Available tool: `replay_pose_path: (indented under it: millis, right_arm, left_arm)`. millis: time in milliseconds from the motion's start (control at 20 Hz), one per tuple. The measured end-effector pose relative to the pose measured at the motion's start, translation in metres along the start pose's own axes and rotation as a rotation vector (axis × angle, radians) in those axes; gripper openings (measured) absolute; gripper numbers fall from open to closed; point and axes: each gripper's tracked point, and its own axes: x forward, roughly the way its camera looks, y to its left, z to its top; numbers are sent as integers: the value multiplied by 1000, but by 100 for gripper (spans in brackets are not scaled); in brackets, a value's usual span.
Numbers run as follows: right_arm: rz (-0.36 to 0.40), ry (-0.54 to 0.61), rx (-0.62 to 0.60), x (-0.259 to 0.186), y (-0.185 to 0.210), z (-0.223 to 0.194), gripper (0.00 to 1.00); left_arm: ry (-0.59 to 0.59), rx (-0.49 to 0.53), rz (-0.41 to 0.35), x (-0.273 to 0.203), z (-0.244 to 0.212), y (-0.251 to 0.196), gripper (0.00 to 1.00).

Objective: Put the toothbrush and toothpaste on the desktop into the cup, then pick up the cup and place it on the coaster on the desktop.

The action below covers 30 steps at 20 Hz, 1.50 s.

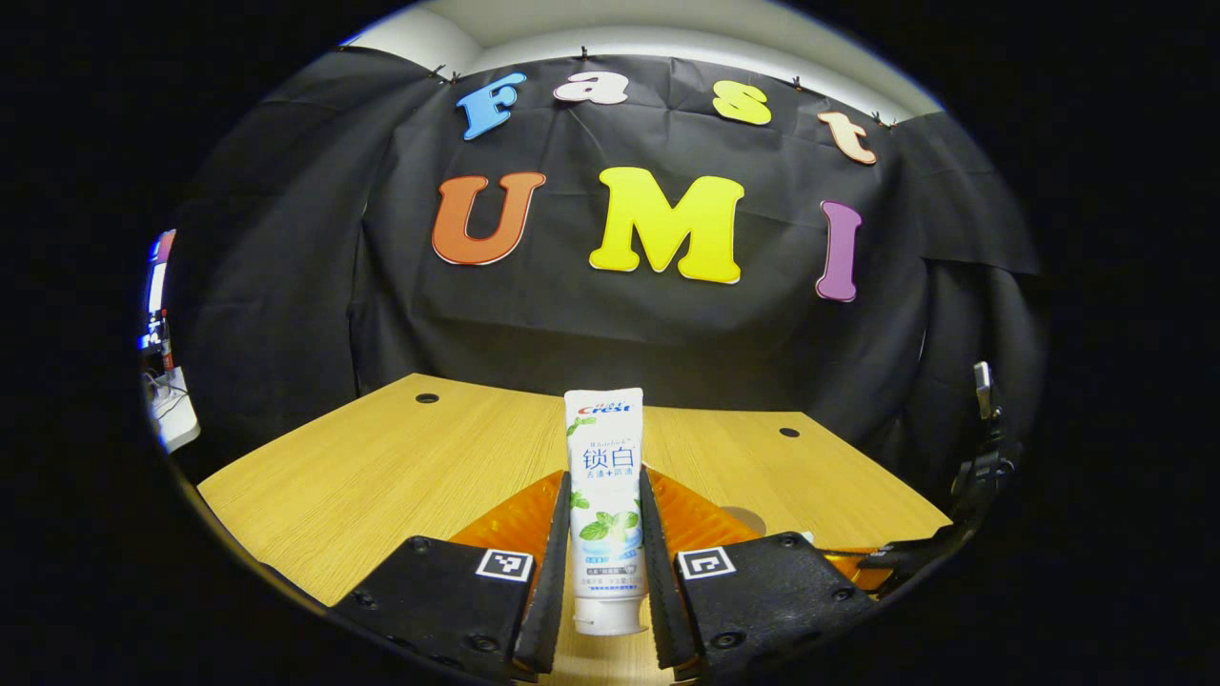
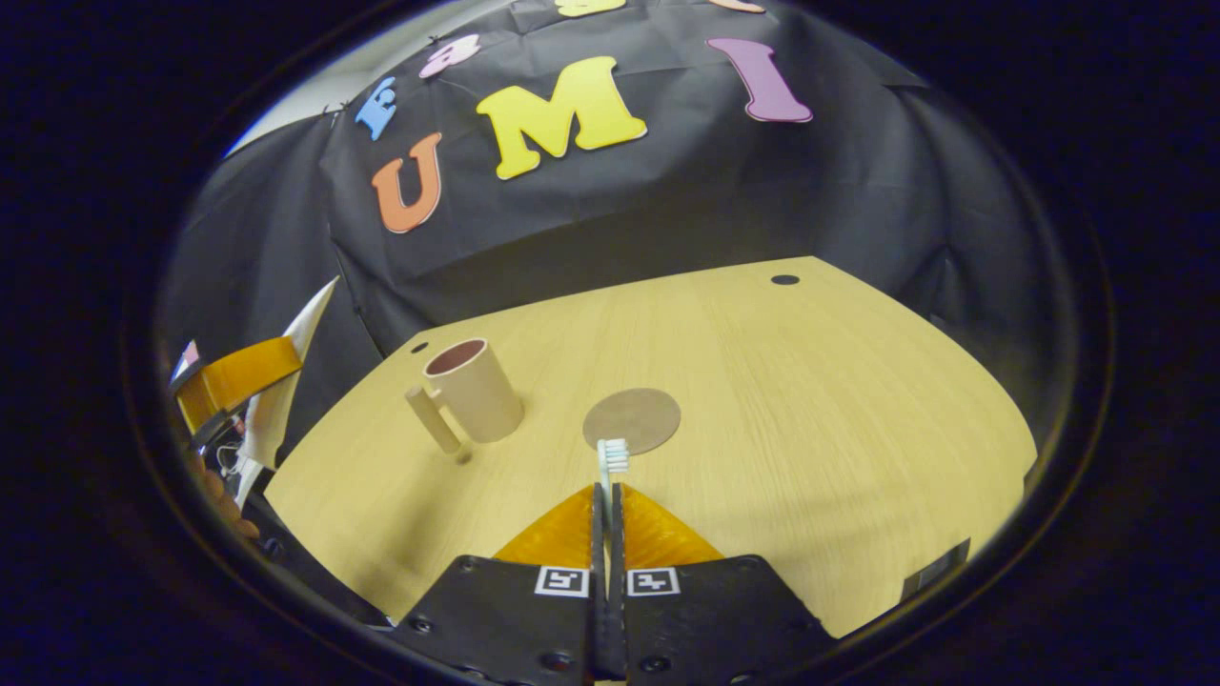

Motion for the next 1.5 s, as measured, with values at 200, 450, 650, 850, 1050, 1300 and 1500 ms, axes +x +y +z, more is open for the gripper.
replay_pose_path:
  millis: [200,450,650,850,1050,1300,1500]
  right_arm:
    - [26,-25,3,-11,6,9,0]
    - [61,-74,-7,-24,17,26,0]
    - [78,-103,-26,-31,23,36,0]
    - [91,-103,-39,-33,26,39,0]
    - [90,-111,-43,-35,25,42,0]
    - [94,-115,-44,-34,24,45,0]
    - [105,-112,-58,-36,26,42,0]
  left_arm:
    - [-23,-29,-21,34,13,0,41]
    - [-107,-15,-54,73,37,-8,41]
    - [-151,3,-61,97,44,-12,42]
    - [-134,-2,-60,115,38,-14,44]
    - [-145,13,-48,124,40,-13,44]
    - [-166,28,-44,122,48,-13,38]
    - [-131,27,-40,122,38,-7,59]
